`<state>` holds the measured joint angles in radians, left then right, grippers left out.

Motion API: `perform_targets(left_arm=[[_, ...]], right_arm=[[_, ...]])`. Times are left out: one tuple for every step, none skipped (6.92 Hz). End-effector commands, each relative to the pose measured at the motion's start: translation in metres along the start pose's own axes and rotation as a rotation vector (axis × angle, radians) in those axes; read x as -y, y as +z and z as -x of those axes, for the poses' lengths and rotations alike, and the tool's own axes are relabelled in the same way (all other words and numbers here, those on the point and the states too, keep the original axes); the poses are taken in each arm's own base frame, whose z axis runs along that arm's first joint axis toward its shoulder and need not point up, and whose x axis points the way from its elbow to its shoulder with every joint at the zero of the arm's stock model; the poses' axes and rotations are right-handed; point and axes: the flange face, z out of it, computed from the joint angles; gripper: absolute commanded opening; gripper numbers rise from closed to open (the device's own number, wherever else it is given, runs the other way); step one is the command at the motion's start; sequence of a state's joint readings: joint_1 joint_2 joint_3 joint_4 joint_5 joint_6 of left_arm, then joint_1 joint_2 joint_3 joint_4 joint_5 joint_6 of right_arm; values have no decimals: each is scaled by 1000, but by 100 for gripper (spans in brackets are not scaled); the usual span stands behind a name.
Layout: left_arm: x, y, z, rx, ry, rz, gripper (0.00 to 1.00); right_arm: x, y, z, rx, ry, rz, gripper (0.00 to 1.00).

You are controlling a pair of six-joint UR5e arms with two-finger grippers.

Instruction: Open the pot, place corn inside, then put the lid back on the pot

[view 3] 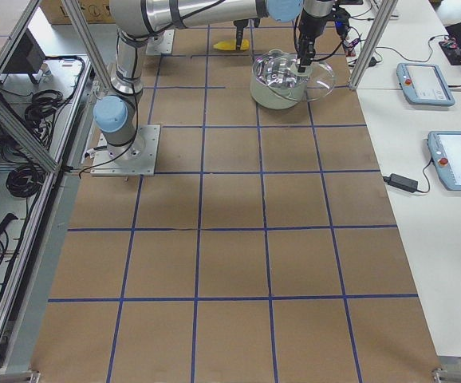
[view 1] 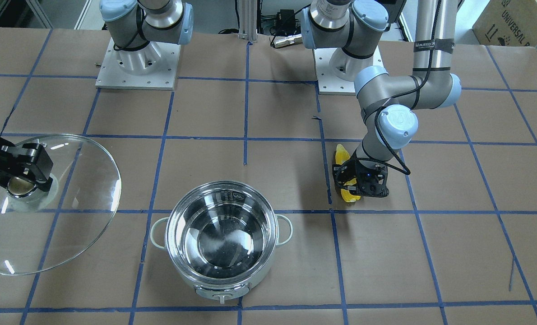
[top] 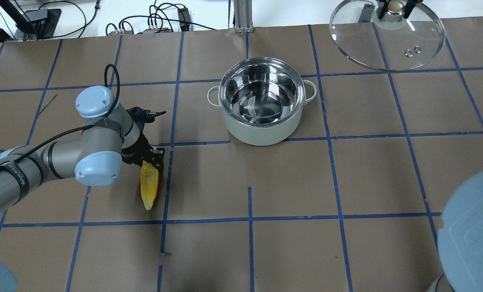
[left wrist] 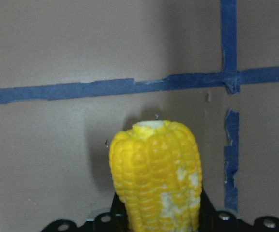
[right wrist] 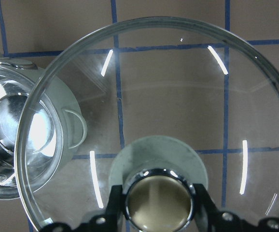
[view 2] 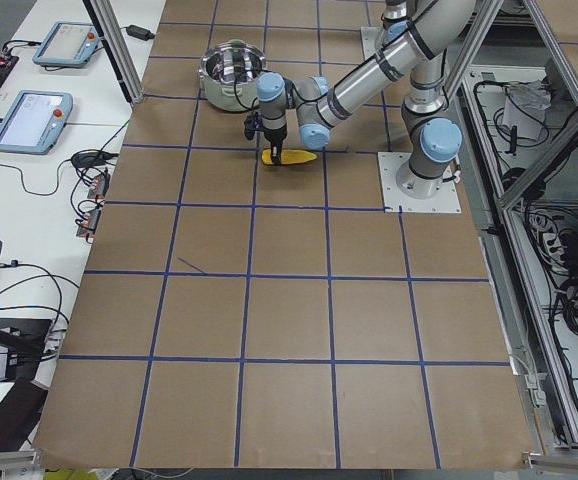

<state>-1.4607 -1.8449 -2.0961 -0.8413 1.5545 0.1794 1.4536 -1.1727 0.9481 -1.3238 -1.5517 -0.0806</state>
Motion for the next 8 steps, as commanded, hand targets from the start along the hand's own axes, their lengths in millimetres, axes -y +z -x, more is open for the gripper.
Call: perform_targets(left_arm=[[36, -48, -10, -25, -23, -20, 36], [62, -87, -32, -50, -53, -48, 36], [84, -122, -58, -49, -43, -79, 36], [104, -150, -88, -49, -31, -101, 36], [121, -170, -128, -55, -41, -123, 36], [139, -192, -150, -77, -18, -137, 36], [156, -202, -184, -85, 11, -135, 36], [161, -210, -225, -90, 41, -140, 36]], right_arm=[[-2, -3, 1, -1, 3, -5, 12], [-3, -5, 2, 0, 5, -8, 12], [-3, -5, 2, 0, 5, -7, 12], [-1, -2, 2, 1, 3, -2, 12], [-3, -5, 2, 0, 3, -7, 12], [-2, -4, 2, 0, 3, -5, 12], [-1, -2, 2, 1, 3, -2, 11], [-1, -1, 2, 2, 5, -1, 11]])
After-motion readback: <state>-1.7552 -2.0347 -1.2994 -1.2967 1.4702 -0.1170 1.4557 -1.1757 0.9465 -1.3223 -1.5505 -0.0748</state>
